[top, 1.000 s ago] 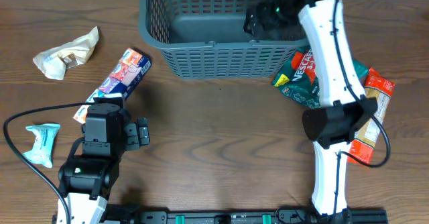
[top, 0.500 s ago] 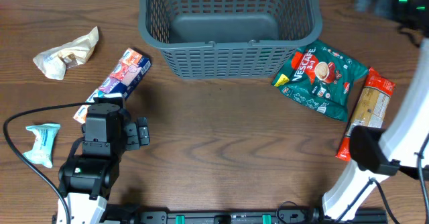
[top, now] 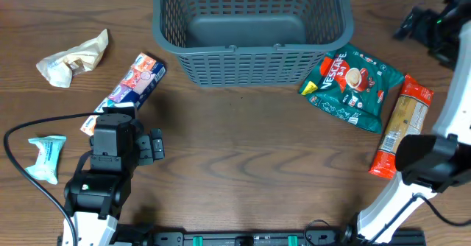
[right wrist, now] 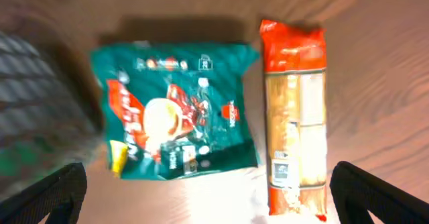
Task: Pack container
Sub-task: 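Move the right gripper to the green Nescafe pack and grasp it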
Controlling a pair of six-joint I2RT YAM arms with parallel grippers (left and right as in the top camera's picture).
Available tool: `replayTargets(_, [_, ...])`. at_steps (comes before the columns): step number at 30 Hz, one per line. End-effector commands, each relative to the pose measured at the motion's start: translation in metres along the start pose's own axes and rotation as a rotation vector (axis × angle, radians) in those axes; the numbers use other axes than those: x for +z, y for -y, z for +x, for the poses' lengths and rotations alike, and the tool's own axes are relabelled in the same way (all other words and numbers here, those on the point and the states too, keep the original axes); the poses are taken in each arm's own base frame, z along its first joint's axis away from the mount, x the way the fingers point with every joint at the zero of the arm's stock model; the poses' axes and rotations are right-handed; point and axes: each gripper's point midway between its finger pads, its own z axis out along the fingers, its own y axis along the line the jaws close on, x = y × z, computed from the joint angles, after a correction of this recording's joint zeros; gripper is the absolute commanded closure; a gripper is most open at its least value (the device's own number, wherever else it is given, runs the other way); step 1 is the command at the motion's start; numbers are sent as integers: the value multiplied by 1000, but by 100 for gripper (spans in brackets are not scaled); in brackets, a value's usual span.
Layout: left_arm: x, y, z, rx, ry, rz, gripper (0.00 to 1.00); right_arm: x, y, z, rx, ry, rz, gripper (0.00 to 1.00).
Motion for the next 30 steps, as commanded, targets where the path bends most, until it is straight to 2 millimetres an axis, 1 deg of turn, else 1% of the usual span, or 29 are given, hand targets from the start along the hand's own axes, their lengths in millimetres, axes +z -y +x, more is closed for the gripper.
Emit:
replayTargets(1, [-5, -3, -8, 7, 23, -15, 1, 38, -10, 16, -121, -99, -55, 1])
replayTargets(3, [-5, -3, -8, 7, 23, -15, 2, 58, -17, 21, -184, -124, -97, 1])
replayTargets(6, [-5, -3, -8, 7, 23, -15, 1, 86, -23, 30, -254, -151, -139, 1])
replayTargets(9, [-5, -3, -8, 7, 22, -15, 2, 109, -20, 39, -285, -172, -142, 1])
replayTargets(14, [-5, -3, -8, 7, 22, -15, 1, 154, -13, 64, -284, -220, -148, 1])
replayTargets(20, [-5, -3, -8, 8, 22, -15, 1, 187, -7, 86, -280, -240, -151, 1])
replayTargets(27, [-5, -3, -8, 7, 22, -15, 1, 218, -3, 100, -277, -215, -154, 1])
replayTargets(30, [-5, -3, -8, 7, 21, -15, 2, 233, -1, 110, -275, -203, -159, 1])
